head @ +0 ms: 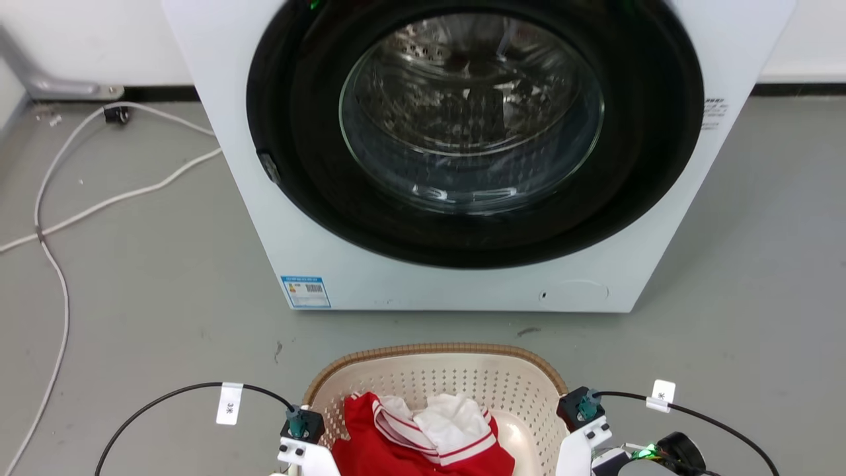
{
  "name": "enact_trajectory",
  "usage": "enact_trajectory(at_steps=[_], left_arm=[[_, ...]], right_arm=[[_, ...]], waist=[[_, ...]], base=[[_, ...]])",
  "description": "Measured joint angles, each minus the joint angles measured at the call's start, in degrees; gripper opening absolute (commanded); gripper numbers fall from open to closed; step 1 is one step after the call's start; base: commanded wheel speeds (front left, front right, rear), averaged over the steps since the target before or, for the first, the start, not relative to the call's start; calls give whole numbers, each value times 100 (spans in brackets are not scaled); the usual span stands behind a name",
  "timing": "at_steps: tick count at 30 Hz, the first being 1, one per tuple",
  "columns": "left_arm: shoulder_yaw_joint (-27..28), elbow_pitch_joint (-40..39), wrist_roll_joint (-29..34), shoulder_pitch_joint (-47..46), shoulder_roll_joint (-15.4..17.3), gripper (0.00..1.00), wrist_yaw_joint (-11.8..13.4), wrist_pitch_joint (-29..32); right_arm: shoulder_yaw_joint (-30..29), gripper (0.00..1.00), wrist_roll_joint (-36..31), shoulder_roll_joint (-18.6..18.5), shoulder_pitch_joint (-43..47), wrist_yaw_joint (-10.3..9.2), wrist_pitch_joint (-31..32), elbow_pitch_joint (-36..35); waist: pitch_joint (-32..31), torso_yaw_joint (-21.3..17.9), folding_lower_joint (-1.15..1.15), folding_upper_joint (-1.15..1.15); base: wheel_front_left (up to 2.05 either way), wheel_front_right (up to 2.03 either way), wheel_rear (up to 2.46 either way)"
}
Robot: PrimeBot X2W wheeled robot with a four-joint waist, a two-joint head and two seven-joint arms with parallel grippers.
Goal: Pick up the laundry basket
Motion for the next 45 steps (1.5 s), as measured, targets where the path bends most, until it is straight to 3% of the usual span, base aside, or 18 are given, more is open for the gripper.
enact_trajectory(at_steps=[45], left_arm=[[-764,29,-812,-35,98,0,-1,11]], right_arm=[[983,0,889,9,-77,-1,-32,232]], waist=[[-210,19,2,0]], base=[[0,0,0]])
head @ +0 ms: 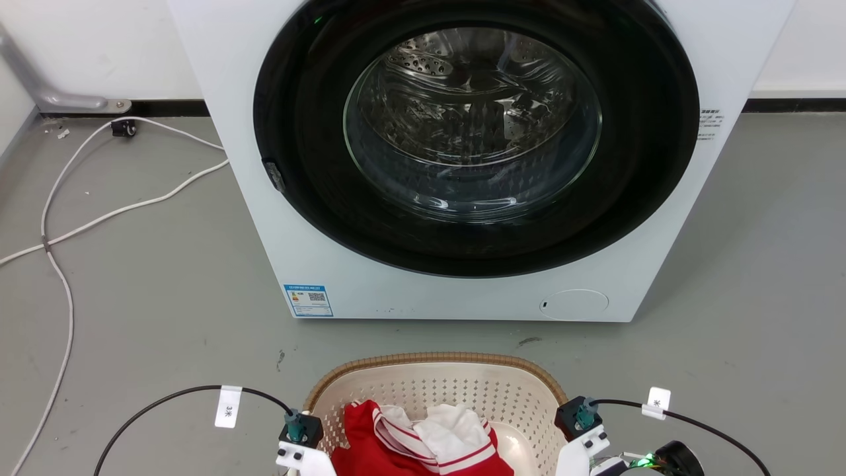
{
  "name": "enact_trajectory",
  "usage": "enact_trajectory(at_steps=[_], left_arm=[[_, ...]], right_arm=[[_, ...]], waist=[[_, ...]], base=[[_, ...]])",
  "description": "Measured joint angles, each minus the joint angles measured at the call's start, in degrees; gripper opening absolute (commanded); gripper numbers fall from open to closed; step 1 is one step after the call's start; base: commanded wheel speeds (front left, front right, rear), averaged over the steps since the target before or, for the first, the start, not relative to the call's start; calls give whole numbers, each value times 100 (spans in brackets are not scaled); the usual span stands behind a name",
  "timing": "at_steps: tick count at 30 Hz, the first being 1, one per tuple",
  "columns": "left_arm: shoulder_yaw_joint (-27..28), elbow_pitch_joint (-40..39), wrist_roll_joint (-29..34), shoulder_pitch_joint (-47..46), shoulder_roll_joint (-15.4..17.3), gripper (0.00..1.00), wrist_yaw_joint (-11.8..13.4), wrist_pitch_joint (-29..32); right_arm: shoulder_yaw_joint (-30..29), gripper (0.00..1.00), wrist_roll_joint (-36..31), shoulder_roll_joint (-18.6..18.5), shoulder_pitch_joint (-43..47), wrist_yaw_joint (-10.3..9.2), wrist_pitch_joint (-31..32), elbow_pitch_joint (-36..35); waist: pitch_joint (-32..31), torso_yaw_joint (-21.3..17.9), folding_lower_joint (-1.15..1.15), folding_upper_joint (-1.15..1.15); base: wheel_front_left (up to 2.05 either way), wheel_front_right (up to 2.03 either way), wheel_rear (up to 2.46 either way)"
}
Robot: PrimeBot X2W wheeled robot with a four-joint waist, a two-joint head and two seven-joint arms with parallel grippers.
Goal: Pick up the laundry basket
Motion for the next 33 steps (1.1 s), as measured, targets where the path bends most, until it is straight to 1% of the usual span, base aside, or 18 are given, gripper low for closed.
enact_trajectory(at_steps=[33], left_arm=[[-390,52,-360,-35,3,0,0,-118]], right_arm=[[355,0,332,0,-69,0,-97,100]], waist=[[11,-14,0,0]], base=[[0,0,0]])
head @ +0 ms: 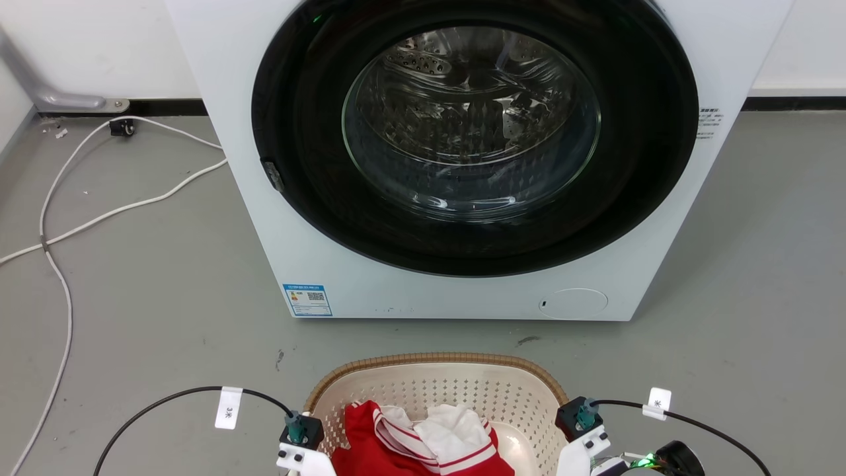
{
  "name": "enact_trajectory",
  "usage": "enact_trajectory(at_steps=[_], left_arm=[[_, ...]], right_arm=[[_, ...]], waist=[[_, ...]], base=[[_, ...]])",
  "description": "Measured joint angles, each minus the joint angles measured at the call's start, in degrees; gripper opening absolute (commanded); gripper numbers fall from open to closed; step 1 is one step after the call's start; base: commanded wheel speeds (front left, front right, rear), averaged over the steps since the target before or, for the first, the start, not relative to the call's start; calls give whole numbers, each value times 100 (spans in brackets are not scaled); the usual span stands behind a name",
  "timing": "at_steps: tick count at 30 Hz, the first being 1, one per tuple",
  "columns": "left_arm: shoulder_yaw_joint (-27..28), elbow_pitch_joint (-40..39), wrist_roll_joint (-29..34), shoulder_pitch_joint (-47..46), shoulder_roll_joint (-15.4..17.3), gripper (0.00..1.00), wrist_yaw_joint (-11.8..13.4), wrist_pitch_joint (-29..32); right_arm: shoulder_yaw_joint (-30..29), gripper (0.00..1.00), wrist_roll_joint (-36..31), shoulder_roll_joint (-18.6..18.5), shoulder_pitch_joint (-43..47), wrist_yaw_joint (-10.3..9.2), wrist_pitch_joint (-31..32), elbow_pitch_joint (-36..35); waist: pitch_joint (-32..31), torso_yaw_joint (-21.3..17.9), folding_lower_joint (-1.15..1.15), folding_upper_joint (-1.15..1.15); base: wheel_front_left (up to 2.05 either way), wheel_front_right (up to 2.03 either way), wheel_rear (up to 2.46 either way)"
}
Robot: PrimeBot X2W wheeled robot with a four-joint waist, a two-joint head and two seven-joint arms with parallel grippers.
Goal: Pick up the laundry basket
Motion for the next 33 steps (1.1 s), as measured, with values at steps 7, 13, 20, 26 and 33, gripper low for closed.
enact_trajectory(at_steps=[7,13,20,26,33], left_arm=[[-65,9,-67,-4,0,0,0,-8],[-131,20,-136,-18,2,0,0,-16],[-193,31,-193,-27,2,0,1,-33],[-240,40,-243,-44,2,0,1,-44],[-311,47,-300,-52,1,0,0,-59]], right_arm=[[59,0,55,0,-1,0,-10,10],[102,0,78,0,-3,0,-44,20],[149,0,120,0,-8,0,-52,30],[189,0,168,0,-22,0,-57,40],[225,0,211,0,-26,0,-59,52]], waist=[[1,9,0,0],[-2,11,0,0],[-1,7,0,0],[6,-3,0,0],[22,-4,0,0]], base=[[0,0,0],[0,0,0],[0,0,0],[0,0,0],[0,0,0]])
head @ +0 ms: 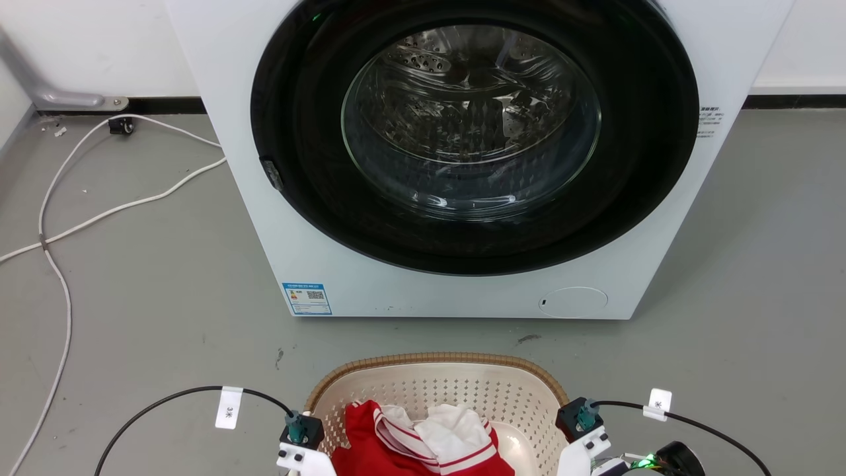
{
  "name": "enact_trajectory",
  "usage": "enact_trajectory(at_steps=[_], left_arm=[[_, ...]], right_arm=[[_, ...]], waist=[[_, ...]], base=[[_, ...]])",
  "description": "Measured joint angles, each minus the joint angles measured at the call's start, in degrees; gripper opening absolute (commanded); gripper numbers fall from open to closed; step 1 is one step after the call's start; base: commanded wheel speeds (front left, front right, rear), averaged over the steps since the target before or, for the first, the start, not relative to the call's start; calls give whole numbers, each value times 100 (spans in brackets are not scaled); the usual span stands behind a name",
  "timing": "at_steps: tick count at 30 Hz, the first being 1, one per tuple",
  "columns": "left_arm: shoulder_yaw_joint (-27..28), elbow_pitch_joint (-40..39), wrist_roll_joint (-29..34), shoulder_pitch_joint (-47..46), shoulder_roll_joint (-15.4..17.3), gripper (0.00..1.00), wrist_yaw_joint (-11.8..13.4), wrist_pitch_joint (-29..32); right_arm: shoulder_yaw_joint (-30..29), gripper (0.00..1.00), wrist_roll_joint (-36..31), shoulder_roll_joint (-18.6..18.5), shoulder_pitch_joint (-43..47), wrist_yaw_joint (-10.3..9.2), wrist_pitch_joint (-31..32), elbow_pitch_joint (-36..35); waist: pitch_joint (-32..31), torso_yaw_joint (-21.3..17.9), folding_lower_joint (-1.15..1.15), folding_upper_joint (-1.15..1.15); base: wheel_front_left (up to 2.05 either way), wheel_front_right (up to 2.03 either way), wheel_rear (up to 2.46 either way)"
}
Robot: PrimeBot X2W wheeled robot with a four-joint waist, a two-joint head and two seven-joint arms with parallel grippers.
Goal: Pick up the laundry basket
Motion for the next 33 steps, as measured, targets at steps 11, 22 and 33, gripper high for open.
enact_trajectory(at_steps=[11,22,33], left_arm=[[-89,14,-91,-3,1,0,0,-24],[-182,23,-159,-10,7,0,0,-44],[-266,27,-246,-14,8,0,0,-56]], right_arm=[[53,0,58,1,-2,0,-27,14],[111,0,105,1,-4,0,-41,21],[164,0,153,1,-7,0,-42,26]], waist=[[10,4,0,0],[32,7,0,0],[62,8,0,0]], base=[[0,0,0],[0,0,0],[0,0,0]])
